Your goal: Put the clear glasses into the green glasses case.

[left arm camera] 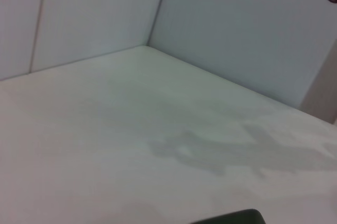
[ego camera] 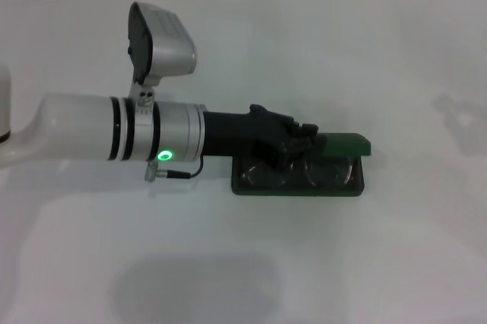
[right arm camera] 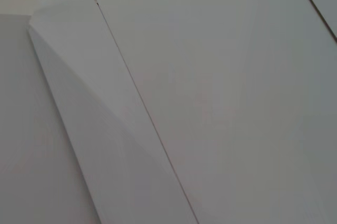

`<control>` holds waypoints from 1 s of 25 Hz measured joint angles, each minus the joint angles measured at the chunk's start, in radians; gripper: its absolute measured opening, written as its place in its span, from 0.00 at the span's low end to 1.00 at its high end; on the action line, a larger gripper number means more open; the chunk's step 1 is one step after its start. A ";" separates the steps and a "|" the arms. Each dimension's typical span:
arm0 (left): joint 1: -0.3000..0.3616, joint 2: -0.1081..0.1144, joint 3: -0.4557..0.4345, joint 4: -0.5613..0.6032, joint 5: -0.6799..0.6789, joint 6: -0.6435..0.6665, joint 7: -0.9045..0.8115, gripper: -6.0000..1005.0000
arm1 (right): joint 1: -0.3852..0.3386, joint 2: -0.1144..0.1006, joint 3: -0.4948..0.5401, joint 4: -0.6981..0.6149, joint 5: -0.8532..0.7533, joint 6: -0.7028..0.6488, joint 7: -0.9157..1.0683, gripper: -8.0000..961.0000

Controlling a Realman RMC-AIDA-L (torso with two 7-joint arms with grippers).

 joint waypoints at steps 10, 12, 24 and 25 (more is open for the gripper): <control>0.058 0.000 0.042 0.033 -0.006 0.030 0.014 0.21 | 0.007 0.000 0.000 0.000 0.000 0.000 0.000 0.20; 0.060 0.000 0.054 0.033 -0.006 0.034 0.024 0.22 | 0.009 -0.001 0.000 0.000 0.000 0.000 0.000 0.20; 0.146 0.007 0.066 0.128 -0.097 0.175 0.131 0.24 | 0.014 -0.007 -0.008 -0.002 -0.040 0.006 -0.017 0.22; 0.160 0.009 0.062 0.151 -0.098 0.185 0.132 0.24 | 0.016 -0.009 -0.011 -0.005 -0.057 0.006 -0.024 0.22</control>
